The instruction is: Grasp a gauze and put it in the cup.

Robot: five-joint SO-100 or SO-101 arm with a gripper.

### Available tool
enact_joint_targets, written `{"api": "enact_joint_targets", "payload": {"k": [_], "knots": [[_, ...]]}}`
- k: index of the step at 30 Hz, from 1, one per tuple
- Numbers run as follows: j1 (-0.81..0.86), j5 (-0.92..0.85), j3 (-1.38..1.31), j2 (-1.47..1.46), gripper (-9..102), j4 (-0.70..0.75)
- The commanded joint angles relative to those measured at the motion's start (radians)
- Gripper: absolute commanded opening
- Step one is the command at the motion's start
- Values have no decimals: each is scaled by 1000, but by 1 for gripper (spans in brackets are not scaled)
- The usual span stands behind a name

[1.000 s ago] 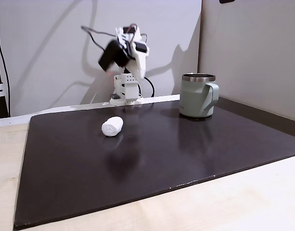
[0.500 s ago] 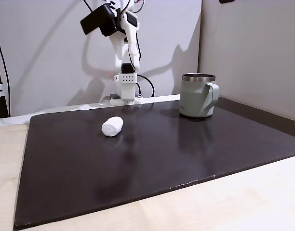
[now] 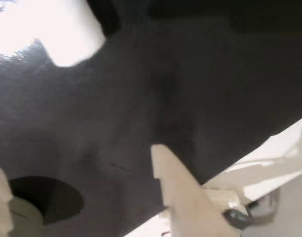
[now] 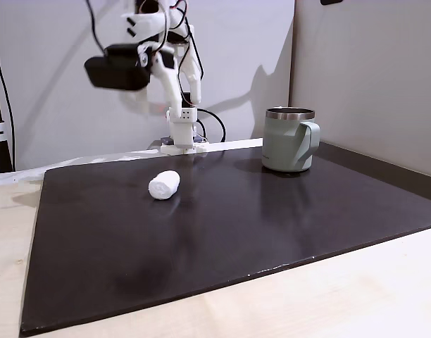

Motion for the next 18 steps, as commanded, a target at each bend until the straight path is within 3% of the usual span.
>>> {"api": "enact_joint_targets", "payload": {"k": [1, 18], "knots": [[-2, -12, -144, -104, 33, 28], [-26, 2, -420, -549, 34, 31]]}}
